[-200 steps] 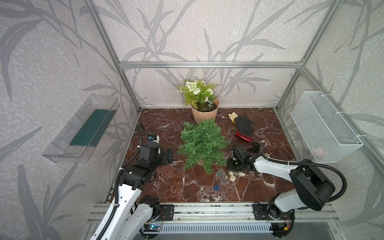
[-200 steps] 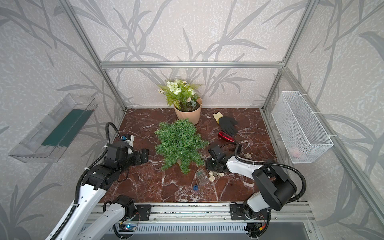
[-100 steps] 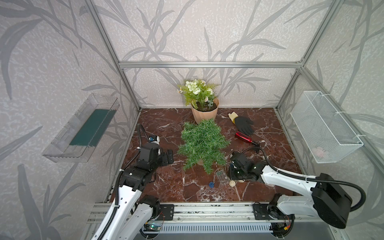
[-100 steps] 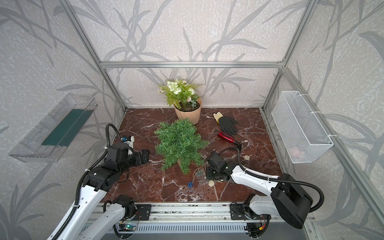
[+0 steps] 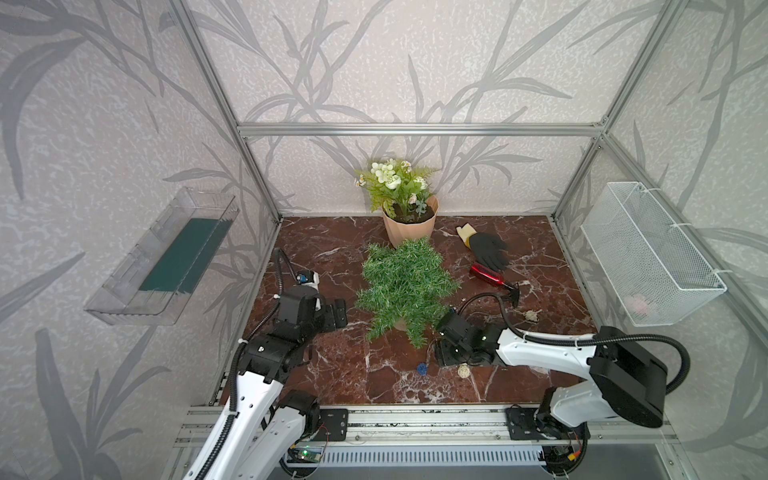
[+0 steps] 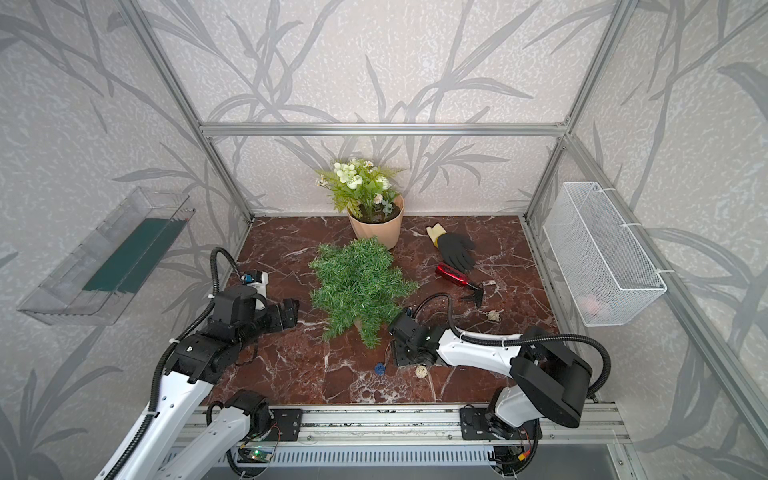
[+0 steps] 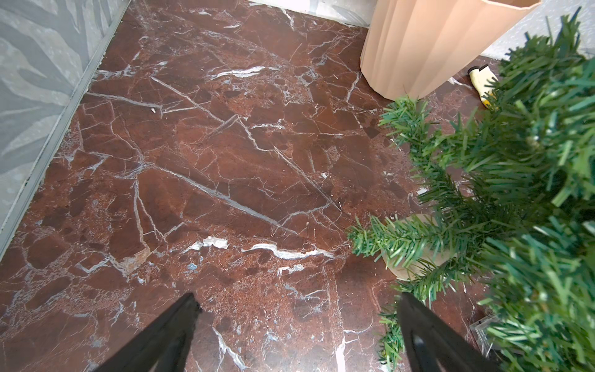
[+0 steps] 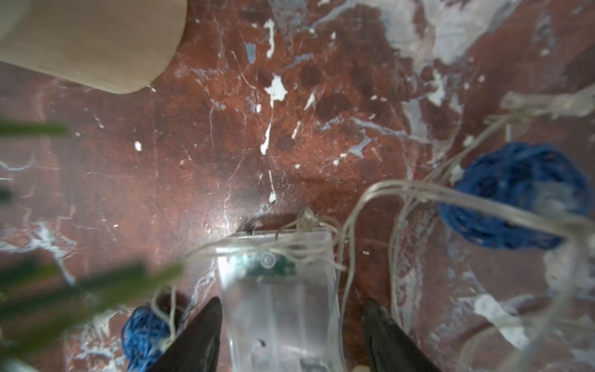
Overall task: Remove string lights from the small christmas tree
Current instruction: Move the light string to the center of the board.
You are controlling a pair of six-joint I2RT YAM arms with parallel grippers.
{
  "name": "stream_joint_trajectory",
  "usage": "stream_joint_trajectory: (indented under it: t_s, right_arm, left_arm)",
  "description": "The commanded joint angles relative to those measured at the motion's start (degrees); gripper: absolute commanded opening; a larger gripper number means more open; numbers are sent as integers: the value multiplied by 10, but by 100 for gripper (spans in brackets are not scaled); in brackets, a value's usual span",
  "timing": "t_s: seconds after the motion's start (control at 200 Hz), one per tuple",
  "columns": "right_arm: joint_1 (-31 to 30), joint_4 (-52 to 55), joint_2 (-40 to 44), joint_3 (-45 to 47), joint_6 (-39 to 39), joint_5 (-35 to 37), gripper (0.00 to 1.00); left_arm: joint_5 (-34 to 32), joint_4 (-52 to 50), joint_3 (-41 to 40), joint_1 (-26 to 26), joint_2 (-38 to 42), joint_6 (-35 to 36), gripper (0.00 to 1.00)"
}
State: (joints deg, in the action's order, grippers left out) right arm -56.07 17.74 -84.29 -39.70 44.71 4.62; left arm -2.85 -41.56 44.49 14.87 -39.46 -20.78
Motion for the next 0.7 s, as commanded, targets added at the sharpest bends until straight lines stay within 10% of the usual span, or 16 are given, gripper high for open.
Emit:
stream_joint_trajectory:
  t_s: [0.0,0.23,0.7]
  right_arm:
    - [-8,13,-25,-11,9,36,69]
    - [15,90,-34,1,62,123,68]
    - [331,50,97,71,-68,39,64]
  left_arm:
    - [-2,-1,-5,-3,2,-6,97]
    - [-5,-2,-2,-3,0,-1,97]
    - [-3,4,6,-6,-11,1,98]
